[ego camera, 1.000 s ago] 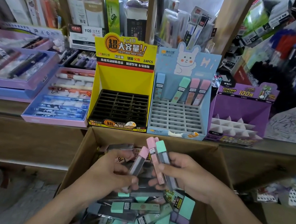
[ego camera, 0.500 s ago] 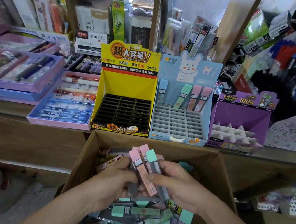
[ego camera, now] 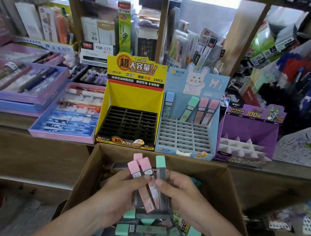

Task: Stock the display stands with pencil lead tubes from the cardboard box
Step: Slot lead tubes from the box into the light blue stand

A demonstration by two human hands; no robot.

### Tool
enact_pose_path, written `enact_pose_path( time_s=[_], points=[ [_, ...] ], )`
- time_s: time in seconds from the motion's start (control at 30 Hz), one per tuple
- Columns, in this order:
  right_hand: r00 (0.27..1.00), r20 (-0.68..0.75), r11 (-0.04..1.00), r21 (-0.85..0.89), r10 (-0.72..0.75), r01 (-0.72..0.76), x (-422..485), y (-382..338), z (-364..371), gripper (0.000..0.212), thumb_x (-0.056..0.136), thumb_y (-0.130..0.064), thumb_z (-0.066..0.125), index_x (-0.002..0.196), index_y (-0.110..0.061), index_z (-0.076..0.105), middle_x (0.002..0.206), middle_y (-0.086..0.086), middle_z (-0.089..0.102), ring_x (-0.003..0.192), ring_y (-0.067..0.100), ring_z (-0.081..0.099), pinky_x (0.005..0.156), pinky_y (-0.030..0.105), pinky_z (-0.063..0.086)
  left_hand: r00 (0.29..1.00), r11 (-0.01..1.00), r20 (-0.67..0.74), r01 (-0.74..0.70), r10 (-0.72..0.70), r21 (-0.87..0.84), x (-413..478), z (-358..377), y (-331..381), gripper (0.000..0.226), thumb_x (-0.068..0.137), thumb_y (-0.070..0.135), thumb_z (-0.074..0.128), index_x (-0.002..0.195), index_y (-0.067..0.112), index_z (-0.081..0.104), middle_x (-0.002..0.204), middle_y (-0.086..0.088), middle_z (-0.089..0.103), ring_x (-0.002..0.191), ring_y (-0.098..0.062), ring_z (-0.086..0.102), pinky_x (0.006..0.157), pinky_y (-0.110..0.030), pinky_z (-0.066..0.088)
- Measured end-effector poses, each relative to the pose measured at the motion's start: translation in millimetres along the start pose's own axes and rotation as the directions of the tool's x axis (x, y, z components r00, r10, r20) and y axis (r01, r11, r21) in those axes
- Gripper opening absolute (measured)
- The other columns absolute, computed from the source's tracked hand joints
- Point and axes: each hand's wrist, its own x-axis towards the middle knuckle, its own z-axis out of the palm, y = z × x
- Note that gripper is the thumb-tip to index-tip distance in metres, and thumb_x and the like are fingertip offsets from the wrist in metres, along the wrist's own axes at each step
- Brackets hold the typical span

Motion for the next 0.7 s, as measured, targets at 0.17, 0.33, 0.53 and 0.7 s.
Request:
enact_pose_path(
  time_s=[0.17, 0.33, 0.53, 0.7],
  points=[
    [1.0, 0.017, 0.998, 0.061, -0.002, 0.0, 0, 2, -1, 0.022, 0.102, -0.01, 0.058, 0.119, -0.007, 0.071, 0.112, 0.018, 0.076, 0.101, 0.029, 0.074, 0.081, 0.036, 0.062, 0.998, 0.999, -0.045, -0.049, 0.048, -0.016, 2, -3, 2, 0.023, 0.102, 0.008, 0.056, 0.119, 0.001, 0.07, 0.112, -0.024, 0.075, 0.093, -0.034, 0.074, 0.08, -0.049, 0.063],
    [0.997, -0.025, 0.997, -0.036, -0.071, 0.071, 1, 0, -12, 0.017, 0.103, -0.013, 0.059, 0.117, -0.008, 0.067, 0.108, 0.021, 0.075, 0.097, 0.035, 0.074, 0.083, 0.041, 0.061, 0.987, 0.997, -0.141, -0.069, 0.075, 0.044, 5, -12, 4, 0.018, 0.104, 0.01, 0.054, 0.118, 0.004, 0.064, 0.109, -0.024, 0.076, 0.105, -0.044, 0.072, 0.097, -0.064, 0.054],
    [0.988, -0.052, 0.985, -0.107, -0.143, 0.137, 0, -8, -18, 0.03, 0.105, -0.035, 0.049, 0.121, -0.022, 0.071, 0.105, 0.015, 0.073, 0.082, 0.02, 0.064, 0.07, 0.031, 0.051, 0.991, 0.996, -0.111, -0.073, 0.077, 0.045, 4, -20, 3, 0.022, 0.104, 0.014, 0.056, 0.125, 0.011, 0.062, 0.102, -0.022, 0.077, 0.098, -0.04, 0.076, 0.076, -0.048, 0.063],
    [0.984, -0.099, 0.985, 0.076, -0.146, 0.154, 0, -12, -20, 0.036, 0.088, -0.022, 0.065, 0.122, -0.016, 0.075, 0.099, 0.005, 0.076, 0.086, 0.012, 0.069, 0.073, 0.024, 0.054, 0.991, 0.995, -0.089, -0.095, 0.097, 0.026, 1, -17, 6, 0.022, 0.1, 0.01, 0.059, 0.12, 0.0, 0.062, 0.099, -0.023, 0.077, 0.097, -0.042, 0.076, 0.079, -0.05, 0.064]
  ],
)
